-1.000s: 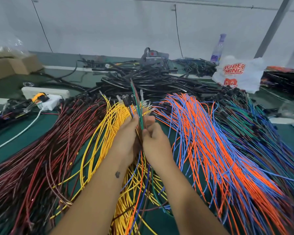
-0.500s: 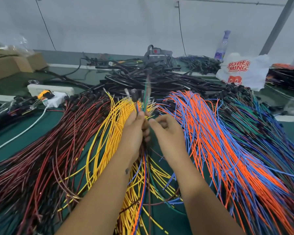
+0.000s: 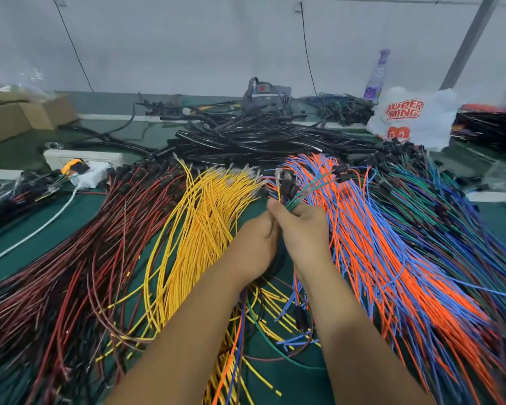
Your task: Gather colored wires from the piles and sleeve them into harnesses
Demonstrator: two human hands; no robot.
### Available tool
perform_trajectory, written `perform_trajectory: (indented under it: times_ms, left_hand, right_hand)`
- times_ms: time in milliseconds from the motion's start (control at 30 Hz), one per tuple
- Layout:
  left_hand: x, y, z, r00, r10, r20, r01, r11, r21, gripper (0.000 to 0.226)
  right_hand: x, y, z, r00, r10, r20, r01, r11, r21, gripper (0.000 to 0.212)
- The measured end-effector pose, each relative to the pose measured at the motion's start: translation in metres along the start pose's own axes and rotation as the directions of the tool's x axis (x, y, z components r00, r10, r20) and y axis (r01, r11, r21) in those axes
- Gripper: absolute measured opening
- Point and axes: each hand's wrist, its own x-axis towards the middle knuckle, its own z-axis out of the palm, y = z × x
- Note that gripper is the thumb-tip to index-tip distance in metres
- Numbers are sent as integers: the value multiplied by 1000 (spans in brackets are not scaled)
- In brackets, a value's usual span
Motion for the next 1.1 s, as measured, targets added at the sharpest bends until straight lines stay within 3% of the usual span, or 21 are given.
perform_trajectory:
  times_ms: [100,233,333,400,567,667,733,800,833,900,933,1033,1100]
  left_hand:
    - [3,6,-4,997,-17,70,20,999,-32,27]
    - [10,13,-23,933,-202,296,292,907,-302,35]
    - [14,22,-41,894,-155,421,308,894,-325,31]
    - [15,29,-53,863,-123,489,315,889,-332,25]
    - [14,30,-84,849,-192,492,321,927,-192,22]
    - [11,23,-108,816,-235,528,352,927,-130,23]
    - [9,15,-129,764,-309,566,373,928,3,26]
    - [7,7,-148,756,-426,497,361,905,227,33]
    - [6,3,-155,806,-429,408,283,884,371,36]
    - [2,-3,-159,942,-253,222,60,776,628,36]
    - [-1,-4,-155,979,-149,136,16,728,685,36]
    - [-13,-4,-122,992,-2,-128,77,807,586,36]
    - [-14,-3,-94,979,-6,-204,102,880,464,35]
  right_hand:
    - [3,-2,-3,999,-37,-7,37,998,-44,60]
    - [7,-2,-8,997,40,-67,-34,995,91,55]
    - [6,-6,-6,996,-5,-88,13,996,92,53]
    - [6,-8,-6,995,-42,-87,58,981,183,52]
    - [6,-9,-9,987,5,-160,47,946,322,50]
    - [13,-11,-17,954,79,-290,43,919,392,44]
    - [19,-13,-32,902,130,-411,66,900,431,40]
    - [24,-11,-45,838,194,-510,96,868,488,40]
    - [24,-11,-48,814,218,-539,104,857,504,41]
    - [23,-13,-48,799,252,-546,123,821,558,44]
    - [22,-15,-45,812,281,-512,130,767,628,43]
    - [17,-22,-37,908,319,-273,64,538,840,35]
    - [12,-24,-29,960,266,-88,-70,532,844,27]
